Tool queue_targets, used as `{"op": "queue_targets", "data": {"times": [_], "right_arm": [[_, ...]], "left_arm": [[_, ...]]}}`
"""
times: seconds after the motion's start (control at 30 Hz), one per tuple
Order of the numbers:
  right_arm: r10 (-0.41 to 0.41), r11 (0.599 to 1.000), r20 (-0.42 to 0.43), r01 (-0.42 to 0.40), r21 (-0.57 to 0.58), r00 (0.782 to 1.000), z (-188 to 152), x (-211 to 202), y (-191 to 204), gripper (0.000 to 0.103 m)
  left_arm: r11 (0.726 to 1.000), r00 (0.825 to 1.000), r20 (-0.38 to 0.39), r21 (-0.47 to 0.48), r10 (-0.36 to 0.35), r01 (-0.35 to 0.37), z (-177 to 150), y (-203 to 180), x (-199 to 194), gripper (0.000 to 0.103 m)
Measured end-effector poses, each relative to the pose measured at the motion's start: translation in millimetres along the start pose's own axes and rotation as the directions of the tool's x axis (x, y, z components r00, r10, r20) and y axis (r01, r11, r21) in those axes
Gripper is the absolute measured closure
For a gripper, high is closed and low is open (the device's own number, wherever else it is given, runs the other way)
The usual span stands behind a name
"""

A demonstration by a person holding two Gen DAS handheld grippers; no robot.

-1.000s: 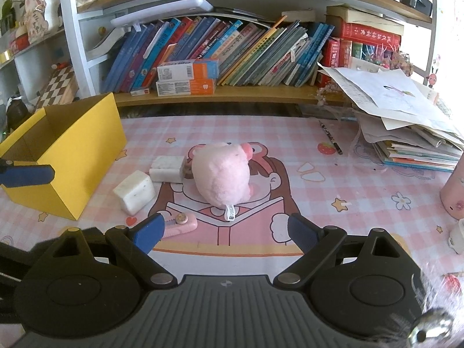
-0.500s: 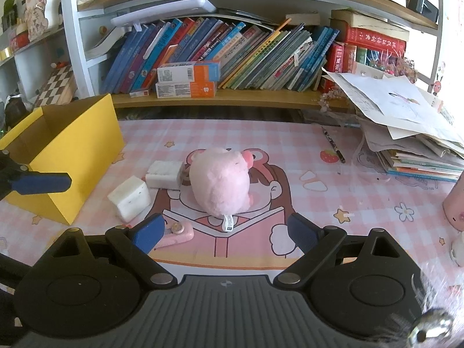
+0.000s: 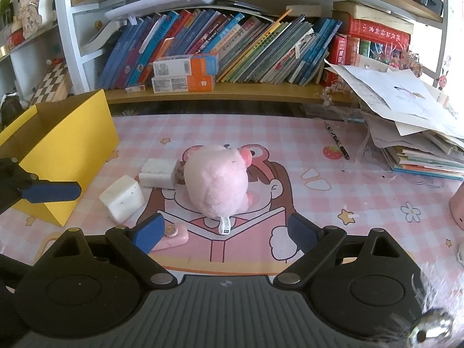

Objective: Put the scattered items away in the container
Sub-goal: 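Move the right tool over the pink plush pig while the left tool approaches the pink box cutter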

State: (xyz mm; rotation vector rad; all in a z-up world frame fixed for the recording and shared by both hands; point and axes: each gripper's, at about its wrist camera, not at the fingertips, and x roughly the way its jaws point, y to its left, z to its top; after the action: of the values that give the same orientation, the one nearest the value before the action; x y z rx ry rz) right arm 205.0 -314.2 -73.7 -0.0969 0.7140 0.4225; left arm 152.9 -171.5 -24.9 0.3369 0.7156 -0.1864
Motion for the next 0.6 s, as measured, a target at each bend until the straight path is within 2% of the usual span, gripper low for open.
{"op": "queue_targets", "data": {"times": [0.23,0.37,0.6], "right_arm": [[0.013,1.000,0.006,-0.013,-0.012,1.000,4,12,0,0.011],[0.019,0.999,0.018,-0.019,-0.030,1.000,9,23,3,0.011],[0.037,0.999,0.044,-0.036,-0.028,0.998,17,39,4,0.011]], "left_arm": [[1.000,1.000,-0.017,-0.008,-0.023,0.023,0,1,13,0.032],[0.999,0.999,-0.023,-0.017,-0.039,0.038,0,2,23,0.038],[0.998,0.997,-0.037,-0.013,-0.070,0.069,-1,2,39,0.040]]}}
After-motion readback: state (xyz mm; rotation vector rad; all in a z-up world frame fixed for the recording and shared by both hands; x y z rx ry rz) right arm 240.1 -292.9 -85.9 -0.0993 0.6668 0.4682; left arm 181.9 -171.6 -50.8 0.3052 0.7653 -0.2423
